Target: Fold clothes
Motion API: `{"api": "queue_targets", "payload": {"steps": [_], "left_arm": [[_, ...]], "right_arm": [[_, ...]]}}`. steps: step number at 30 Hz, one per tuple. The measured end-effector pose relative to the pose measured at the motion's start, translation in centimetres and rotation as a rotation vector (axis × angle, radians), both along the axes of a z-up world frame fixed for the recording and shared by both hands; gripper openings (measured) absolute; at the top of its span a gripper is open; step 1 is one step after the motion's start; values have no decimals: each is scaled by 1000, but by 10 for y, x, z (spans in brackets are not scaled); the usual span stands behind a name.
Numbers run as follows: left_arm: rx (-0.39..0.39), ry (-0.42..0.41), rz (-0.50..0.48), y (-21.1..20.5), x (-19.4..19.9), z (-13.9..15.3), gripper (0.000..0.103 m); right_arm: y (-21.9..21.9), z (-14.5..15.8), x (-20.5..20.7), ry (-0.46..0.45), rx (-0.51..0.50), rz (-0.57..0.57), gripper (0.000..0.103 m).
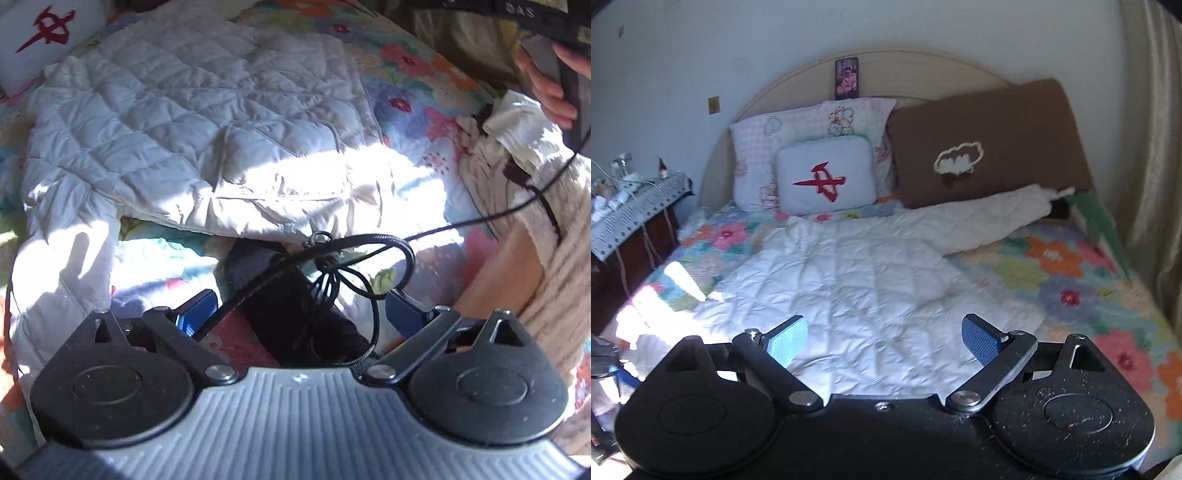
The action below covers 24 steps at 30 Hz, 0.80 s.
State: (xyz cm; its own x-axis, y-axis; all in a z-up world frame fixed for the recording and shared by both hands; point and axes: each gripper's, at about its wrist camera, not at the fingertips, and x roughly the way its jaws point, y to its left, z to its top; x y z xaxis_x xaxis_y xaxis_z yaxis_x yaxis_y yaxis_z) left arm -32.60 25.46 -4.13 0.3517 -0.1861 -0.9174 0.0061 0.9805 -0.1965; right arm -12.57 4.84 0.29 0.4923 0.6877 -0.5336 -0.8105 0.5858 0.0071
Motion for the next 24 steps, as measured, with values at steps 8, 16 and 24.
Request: {"api": "queue_targets", "payload": {"steps": [8, 16, 24], "left_arm": [[-8, 18, 103, 3, -16, 43, 100], [86, -185, 336, 11, -5, 74, 101], [300, -140, 501, -2, 15, 25, 102]], "right_arm": [[-7, -12, 24, 80, -34, 21, 93], [-18, 0, -24, 184, -58, 263, 94], [-8, 3, -65, 178, -42, 295, 95]]}}
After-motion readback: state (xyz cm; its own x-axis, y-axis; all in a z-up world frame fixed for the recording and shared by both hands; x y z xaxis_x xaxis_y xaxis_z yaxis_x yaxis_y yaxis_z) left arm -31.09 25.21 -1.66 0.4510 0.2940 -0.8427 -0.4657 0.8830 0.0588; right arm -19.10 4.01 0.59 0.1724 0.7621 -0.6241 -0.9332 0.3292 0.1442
